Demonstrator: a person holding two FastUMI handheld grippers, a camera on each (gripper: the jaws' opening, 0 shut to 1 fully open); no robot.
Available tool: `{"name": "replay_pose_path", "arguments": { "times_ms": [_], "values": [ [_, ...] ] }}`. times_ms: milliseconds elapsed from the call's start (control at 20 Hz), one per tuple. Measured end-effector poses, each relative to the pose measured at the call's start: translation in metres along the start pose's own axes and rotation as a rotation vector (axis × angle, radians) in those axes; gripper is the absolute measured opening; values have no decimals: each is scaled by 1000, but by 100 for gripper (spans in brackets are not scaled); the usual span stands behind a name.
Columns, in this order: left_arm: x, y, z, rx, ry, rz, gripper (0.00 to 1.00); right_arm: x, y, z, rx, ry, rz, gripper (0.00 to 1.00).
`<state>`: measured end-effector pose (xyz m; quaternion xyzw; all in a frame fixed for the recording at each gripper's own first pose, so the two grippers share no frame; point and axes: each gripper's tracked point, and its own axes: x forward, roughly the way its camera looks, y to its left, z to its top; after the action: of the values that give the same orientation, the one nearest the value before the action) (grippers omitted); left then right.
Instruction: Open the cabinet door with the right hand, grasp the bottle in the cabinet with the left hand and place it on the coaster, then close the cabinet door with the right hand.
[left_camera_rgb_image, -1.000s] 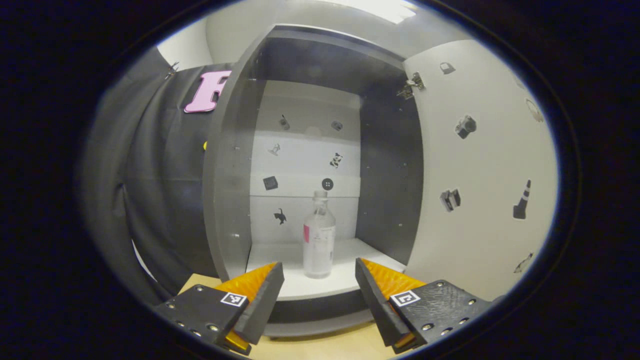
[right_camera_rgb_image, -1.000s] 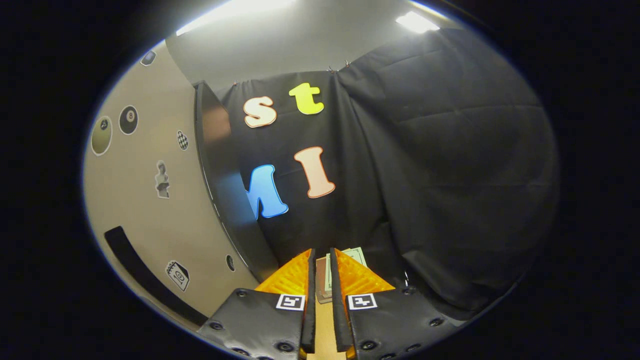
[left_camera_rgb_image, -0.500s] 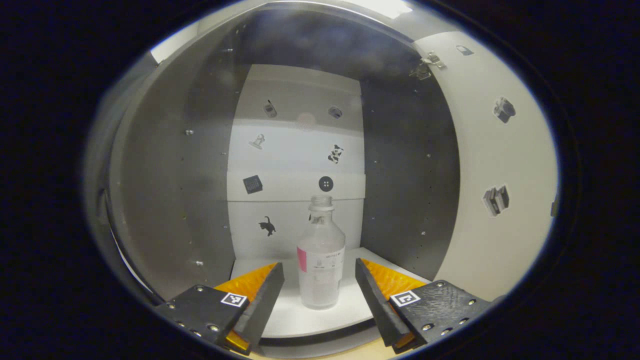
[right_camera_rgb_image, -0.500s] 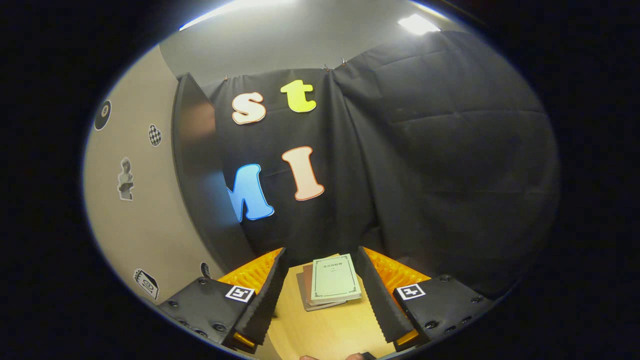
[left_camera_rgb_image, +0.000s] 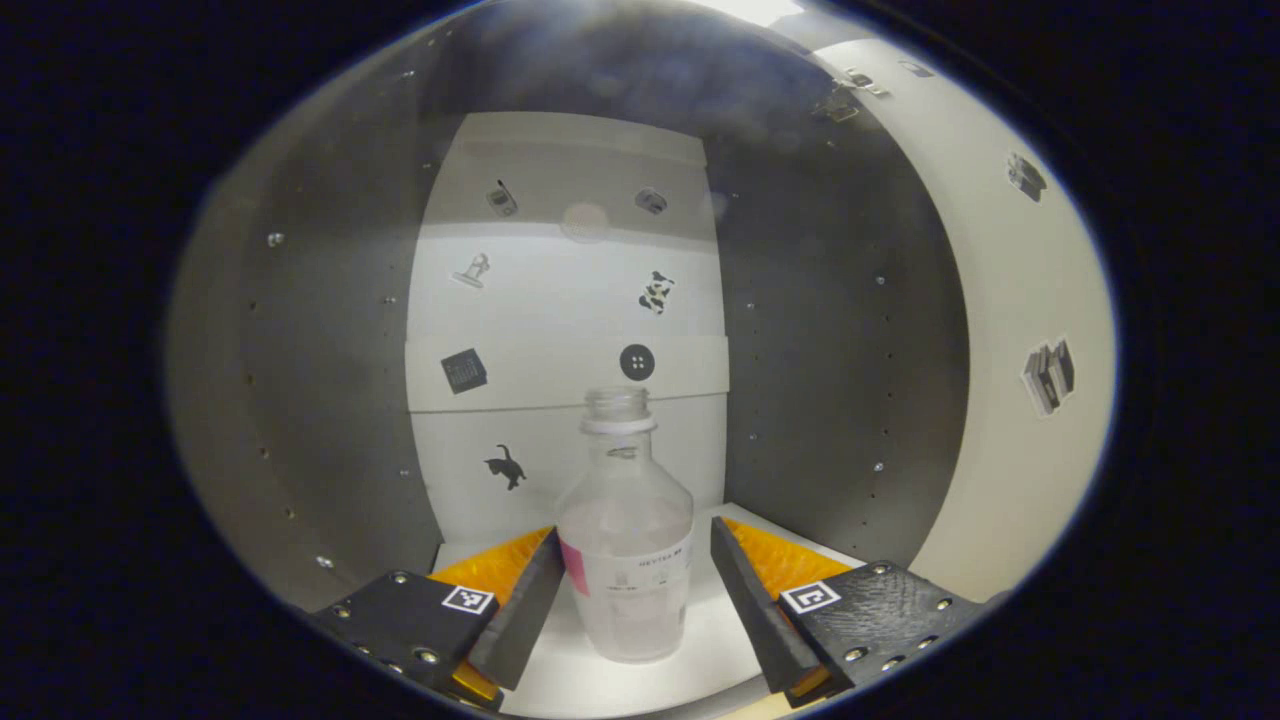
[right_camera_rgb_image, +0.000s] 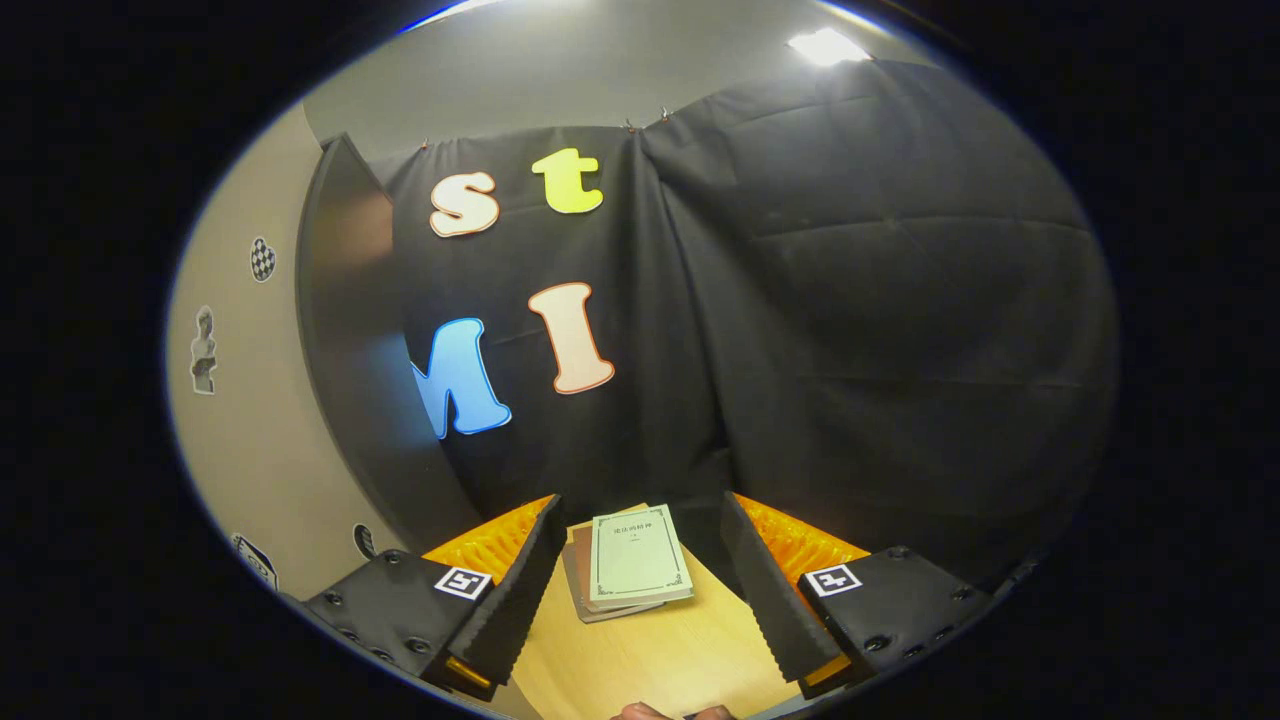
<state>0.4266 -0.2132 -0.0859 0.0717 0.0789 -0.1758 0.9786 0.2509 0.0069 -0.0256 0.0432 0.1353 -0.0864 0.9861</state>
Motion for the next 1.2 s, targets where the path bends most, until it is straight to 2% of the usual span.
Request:
{"name": "replay_pose_path", "arguments": {
  "times_ms": [150, 350, 550, 650, 700, 950, 1200],
  "values": [
    [10, 2, -3, -24, 0, 4, 88, 3, -5, -1, 5, 5, -15, 98],
    [13, 2, -9, 21, 30, 2, 88, 11, -7, -6, 28, 21, -8, 98],
    [16, 4, -12, 14, 33, 1, 87, 20, -3, -10, 27, 37, 9, 98],
    [14, 8, -12, 2, 26, 15, 72, 25, -1, -11, 20, 42, 17, 98],
    [13, 8, -11, 5, 23, 15, 71, 27, 0, -13, 17, 46, 21, 98],
    [11, 2, -11, -12, 14, 7, 72, 36, 5, -10, -17, 38, 38, 98],
    [-13, -4, 4, 10, -11, -5, 72, 35, 9, -13, -13, 41, 55, 98]
  ]
}}
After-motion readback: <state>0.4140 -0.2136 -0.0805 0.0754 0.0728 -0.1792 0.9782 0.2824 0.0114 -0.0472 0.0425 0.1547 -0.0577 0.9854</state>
